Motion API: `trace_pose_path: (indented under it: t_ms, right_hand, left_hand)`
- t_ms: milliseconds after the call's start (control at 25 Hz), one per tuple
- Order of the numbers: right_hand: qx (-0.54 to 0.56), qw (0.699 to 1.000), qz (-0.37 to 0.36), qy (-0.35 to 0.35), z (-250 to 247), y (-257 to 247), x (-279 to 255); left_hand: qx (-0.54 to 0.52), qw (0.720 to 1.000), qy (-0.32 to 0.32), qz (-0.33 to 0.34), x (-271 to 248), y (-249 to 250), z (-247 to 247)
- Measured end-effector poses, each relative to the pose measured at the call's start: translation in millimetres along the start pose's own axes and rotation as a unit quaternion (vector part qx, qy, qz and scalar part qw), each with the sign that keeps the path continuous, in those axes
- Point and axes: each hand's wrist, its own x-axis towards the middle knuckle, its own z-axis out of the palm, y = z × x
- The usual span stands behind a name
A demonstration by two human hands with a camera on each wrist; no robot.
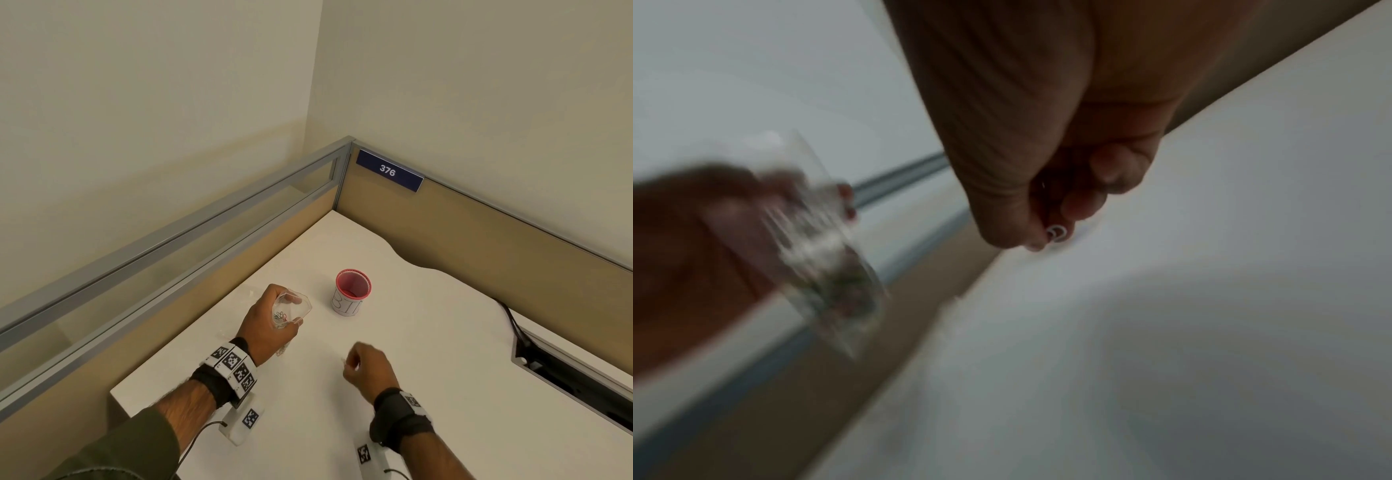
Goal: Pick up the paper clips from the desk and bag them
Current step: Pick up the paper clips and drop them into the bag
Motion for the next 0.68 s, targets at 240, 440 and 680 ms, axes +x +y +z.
trace_pose_path:
  t_ms: [240, 440, 680]
  right_hand:
    - [0.206, 0.957, -0.140, 0.148, -76.3, -110.2, -3.0]
    - [0.126, 0.972, -0.167, 0.105, -72.3, -139.4, -1.3]
    - [-0.017, 0.981, -0.191, 0.002, -69.5, -120.1, -6.5]
  left_hand:
    - [-0.004, 1.000, -0.011, 0.006, -0.1, 7.3, 7.5]
    - [0.004, 1.000, -0.012, 0.006, 2.1, 12.4, 6.5]
    - [-0.004, 1.000, -0.009, 0.020, 2.6, 10.0, -0.3]
